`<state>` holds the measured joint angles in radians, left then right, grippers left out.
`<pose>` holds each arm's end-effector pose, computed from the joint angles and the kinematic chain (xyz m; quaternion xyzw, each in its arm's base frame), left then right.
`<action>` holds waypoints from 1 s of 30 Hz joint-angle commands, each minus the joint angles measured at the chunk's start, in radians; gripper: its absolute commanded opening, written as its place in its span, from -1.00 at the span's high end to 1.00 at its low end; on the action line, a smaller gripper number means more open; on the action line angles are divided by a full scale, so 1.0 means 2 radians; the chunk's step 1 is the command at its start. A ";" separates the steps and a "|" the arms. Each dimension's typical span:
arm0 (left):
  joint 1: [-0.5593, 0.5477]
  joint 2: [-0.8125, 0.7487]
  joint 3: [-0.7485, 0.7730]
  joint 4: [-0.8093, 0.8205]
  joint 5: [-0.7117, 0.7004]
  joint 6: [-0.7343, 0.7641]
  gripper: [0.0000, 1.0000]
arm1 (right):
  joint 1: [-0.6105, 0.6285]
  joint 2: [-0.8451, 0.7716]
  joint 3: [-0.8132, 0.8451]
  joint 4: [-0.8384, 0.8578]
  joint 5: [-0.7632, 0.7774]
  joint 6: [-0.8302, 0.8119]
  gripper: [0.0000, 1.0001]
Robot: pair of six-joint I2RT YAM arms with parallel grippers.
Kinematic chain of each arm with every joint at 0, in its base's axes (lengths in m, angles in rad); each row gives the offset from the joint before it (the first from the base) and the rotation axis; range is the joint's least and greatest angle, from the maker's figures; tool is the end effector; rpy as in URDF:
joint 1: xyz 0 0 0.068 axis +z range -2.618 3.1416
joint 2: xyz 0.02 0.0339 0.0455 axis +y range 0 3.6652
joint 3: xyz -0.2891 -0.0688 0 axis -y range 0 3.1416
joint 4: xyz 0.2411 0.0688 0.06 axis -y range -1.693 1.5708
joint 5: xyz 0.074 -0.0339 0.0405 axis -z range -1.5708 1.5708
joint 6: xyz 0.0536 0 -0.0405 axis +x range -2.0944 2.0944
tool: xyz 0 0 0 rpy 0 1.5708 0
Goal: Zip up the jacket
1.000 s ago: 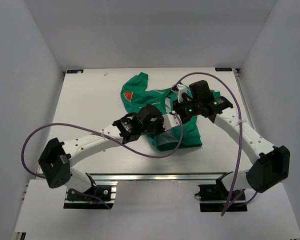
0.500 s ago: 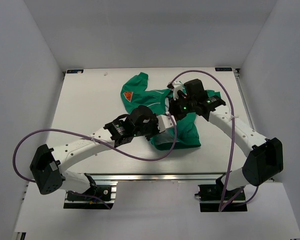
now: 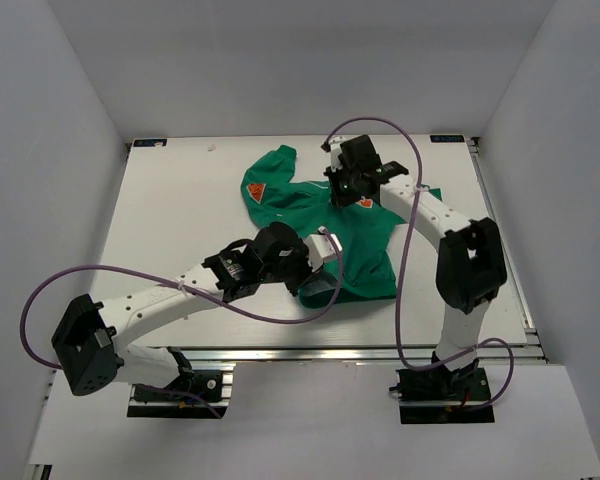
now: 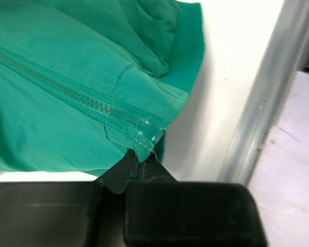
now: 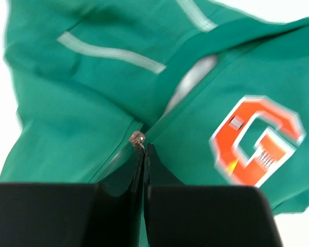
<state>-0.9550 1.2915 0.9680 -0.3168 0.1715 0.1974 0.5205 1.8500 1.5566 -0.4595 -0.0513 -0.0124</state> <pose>0.1598 -0.2417 0.2959 0.5174 0.7257 -0.2364 0.3870 0.3811 0.2216 0.2919 -0.2514 0.8822 0.1227 0.3788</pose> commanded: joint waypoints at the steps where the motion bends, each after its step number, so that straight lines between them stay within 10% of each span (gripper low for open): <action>1: -0.013 -0.031 -0.013 -0.003 0.110 -0.066 1.00 | -0.048 0.040 0.071 0.099 0.110 -0.015 1.00; 14: -0.013 -0.020 -0.081 0.033 0.183 -0.174 1.00 | -0.104 0.245 0.313 0.200 0.181 -0.027 1.00; 25: -0.013 -0.013 -0.090 0.020 0.179 -0.231 1.00 | -0.110 0.269 0.297 0.285 0.158 -0.020 1.00; 27: -0.013 -0.011 -0.088 0.019 0.177 -0.234 1.00 | -0.110 0.213 0.238 0.307 0.135 -0.007 0.69; 30: -0.013 -0.001 -0.078 0.004 0.185 -0.235 0.35 | -0.111 0.141 0.140 0.310 0.102 0.022 -0.21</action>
<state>-0.9382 1.3052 0.8120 -0.1921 0.3347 -0.2134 0.3664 2.3051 1.9091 -0.1108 0.1089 0.0040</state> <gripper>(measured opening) 0.280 0.551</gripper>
